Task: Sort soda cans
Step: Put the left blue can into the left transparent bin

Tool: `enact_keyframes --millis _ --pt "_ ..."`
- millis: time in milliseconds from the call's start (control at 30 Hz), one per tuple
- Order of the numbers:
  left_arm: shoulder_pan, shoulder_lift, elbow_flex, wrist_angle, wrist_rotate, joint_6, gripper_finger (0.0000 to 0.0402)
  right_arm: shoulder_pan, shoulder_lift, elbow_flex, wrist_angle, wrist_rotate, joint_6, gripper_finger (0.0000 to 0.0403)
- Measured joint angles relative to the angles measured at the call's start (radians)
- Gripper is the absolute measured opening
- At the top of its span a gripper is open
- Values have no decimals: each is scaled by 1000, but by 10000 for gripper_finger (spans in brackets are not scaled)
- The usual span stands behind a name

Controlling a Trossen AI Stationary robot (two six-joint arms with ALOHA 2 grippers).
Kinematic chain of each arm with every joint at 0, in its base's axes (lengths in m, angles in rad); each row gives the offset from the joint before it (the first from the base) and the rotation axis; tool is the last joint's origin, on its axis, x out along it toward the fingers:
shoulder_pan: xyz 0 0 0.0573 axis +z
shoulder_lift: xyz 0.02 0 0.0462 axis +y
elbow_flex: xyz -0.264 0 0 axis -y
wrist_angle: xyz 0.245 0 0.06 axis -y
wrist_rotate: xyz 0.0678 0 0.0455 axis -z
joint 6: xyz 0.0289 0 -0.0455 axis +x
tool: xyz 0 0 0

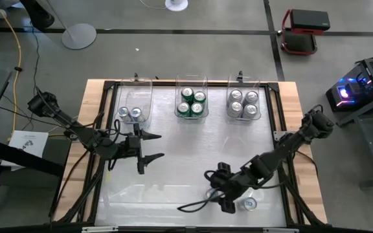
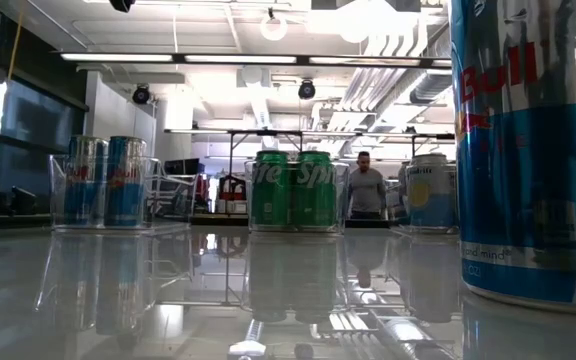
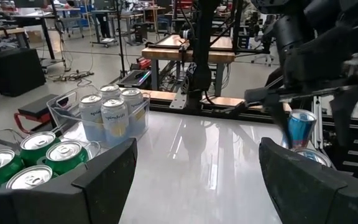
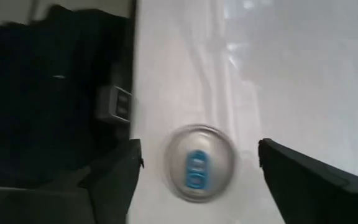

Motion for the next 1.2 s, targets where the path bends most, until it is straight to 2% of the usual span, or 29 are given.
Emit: enact_keyframes --millis 267,833,967,1167,1200 --pt "1 0 0 -1 -1 0 314 17 11 0 -36 79 -80 362" --pt "1 0 0 -5 -1 -3 314 53 145 0 -6 113 -131 362" --pt "1 0 0 -4 -1 -3 314 53 157 0 10 149 -156 330" --pt "1 0 0 -3 -1 -3 314 18 158 5 47 191 -280 220" --pt "1 0 0 -3 -1 -3 314 -2 158 12 47 193 -306 217"
